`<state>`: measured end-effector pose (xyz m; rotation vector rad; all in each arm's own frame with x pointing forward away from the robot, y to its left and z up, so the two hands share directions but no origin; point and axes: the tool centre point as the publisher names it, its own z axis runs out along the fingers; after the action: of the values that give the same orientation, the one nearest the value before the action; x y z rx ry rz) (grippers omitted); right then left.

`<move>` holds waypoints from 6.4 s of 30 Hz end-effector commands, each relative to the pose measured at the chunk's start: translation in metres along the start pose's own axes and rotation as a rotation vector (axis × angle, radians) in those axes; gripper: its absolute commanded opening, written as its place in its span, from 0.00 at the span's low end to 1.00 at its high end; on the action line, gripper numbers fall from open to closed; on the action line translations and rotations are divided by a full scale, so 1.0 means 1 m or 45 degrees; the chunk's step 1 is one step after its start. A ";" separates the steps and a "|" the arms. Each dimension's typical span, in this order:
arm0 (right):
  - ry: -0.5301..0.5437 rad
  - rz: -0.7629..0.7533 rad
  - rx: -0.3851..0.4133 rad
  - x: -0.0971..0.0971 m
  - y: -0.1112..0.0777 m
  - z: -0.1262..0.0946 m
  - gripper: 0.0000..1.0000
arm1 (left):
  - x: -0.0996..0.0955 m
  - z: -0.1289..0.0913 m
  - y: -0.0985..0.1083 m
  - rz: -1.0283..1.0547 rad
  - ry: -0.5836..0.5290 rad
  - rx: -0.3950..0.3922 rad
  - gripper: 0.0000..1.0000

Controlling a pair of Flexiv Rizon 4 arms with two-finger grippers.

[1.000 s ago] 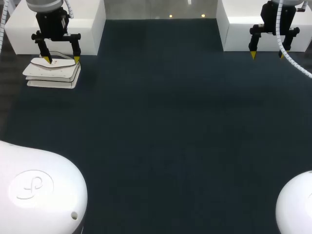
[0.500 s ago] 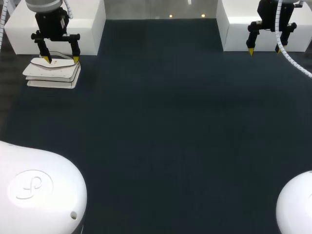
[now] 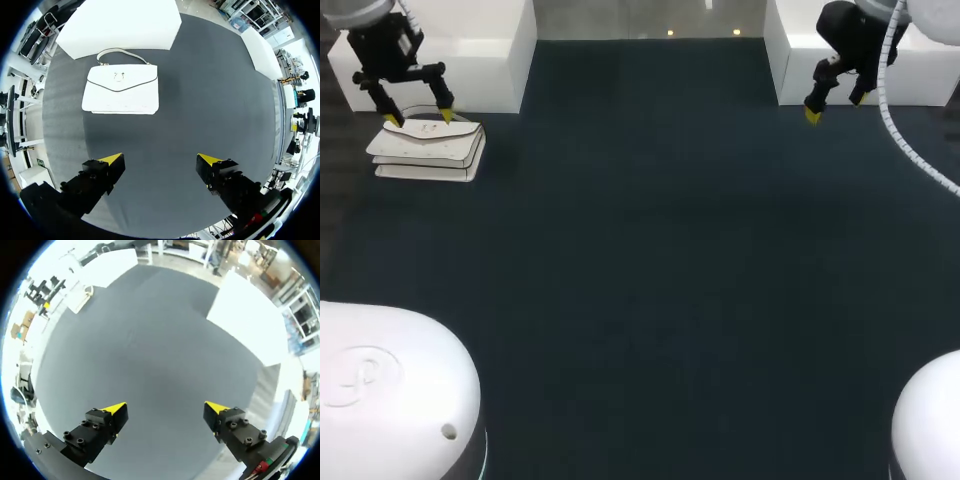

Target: Pick up the bag, open it, inspect its contents, close it, and place it on the opposite side

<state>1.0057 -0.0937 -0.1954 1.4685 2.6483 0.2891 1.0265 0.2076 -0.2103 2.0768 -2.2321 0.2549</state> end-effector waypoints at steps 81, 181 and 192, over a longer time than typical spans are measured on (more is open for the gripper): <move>0.387 -1.180 -0.483 0.042 0.048 0.133 1.00 | -0.166 0.036 -0.092 0.007 0.447 0.179 1.00; 0.387 -1.180 -0.483 0.042 0.048 0.133 1.00 | -0.086 0.133 -0.054 -0.376 0.881 0.524 0.00; 0.387 -1.180 -0.483 0.042 0.048 0.133 1.00 | -0.046 0.133 -0.034 -0.384 0.879 0.577 0.00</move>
<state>1.0456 -0.0176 -0.3144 0.0331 2.9194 0.8755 1.0886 0.2390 -0.3489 1.7923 -1.6029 1.0220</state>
